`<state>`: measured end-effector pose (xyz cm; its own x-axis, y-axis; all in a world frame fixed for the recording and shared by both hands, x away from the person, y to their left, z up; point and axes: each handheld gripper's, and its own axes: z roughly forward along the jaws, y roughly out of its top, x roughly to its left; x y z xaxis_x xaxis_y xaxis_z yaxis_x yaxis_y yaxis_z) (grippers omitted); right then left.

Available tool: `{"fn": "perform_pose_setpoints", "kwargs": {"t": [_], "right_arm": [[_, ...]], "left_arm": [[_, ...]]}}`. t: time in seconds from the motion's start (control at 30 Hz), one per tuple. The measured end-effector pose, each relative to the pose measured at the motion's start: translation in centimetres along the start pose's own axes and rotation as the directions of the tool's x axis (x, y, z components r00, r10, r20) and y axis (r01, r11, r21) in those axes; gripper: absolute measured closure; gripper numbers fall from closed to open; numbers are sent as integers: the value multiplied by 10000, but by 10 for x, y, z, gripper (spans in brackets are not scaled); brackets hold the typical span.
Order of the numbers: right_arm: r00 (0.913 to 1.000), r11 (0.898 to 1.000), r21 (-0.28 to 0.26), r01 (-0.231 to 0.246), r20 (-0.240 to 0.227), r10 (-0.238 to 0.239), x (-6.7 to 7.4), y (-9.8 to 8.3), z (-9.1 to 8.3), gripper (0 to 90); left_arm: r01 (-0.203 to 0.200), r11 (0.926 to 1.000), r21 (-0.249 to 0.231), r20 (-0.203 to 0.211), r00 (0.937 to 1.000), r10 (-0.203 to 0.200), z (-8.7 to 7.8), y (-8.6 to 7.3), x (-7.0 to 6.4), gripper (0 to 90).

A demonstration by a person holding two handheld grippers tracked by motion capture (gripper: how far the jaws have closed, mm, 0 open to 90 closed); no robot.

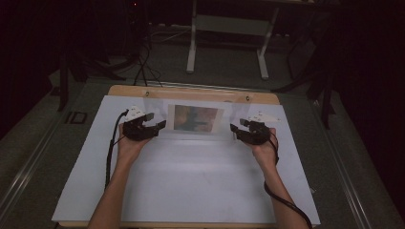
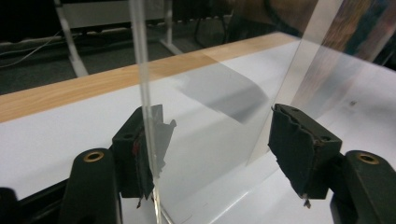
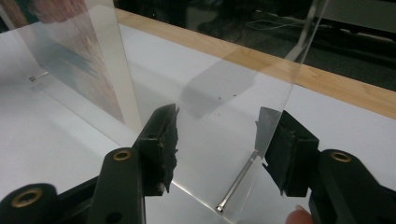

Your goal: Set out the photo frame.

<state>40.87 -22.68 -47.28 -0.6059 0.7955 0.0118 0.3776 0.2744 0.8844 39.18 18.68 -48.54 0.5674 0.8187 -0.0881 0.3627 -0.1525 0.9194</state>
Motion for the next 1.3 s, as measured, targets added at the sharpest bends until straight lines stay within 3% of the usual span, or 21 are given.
{"fn": "perform_pose_setpoints", "kwargs": {"t": [0.03, 0.27, 0.87, 1.1, 1.2, 1.3], "right_arm": [[9999, 10000, 2, 77, 80, -77, 0, 0, 1, 482], [9995, 9999, 72, 123, 288, -125, 0, 2, 5, 475], [9991, 9998, 196, -66, 413, 58, 1, 6, 6, 473], [9991, 9992, 365, -182, 395, 168, 6, 2, -8, 473], [9992, 9991, 302, -287, 299, 278, 13, -2, -25, 475], [9992, 9994, 267, -219, 349, 209, 18, -6, -32, 476]], "left_arm": [[-78, 10000, 46, -194, 9998, 79, 3, 0, -2, 352], [-87, 9999, 128, -524, 9986, 94, 7, 2, -3, 346], [53, 9989, 472, -547, 9985, -28, 7, 7, -4, 345], [284, 9977, 621, -474, 9985, -255, -2, 8, -16, 343], [495, 9964, 695, -291, 9984, -476, -13, 0, -27, 343], [466, 9963, 716, -249, 9987, -449, -19, -3, -32, 342]]}}
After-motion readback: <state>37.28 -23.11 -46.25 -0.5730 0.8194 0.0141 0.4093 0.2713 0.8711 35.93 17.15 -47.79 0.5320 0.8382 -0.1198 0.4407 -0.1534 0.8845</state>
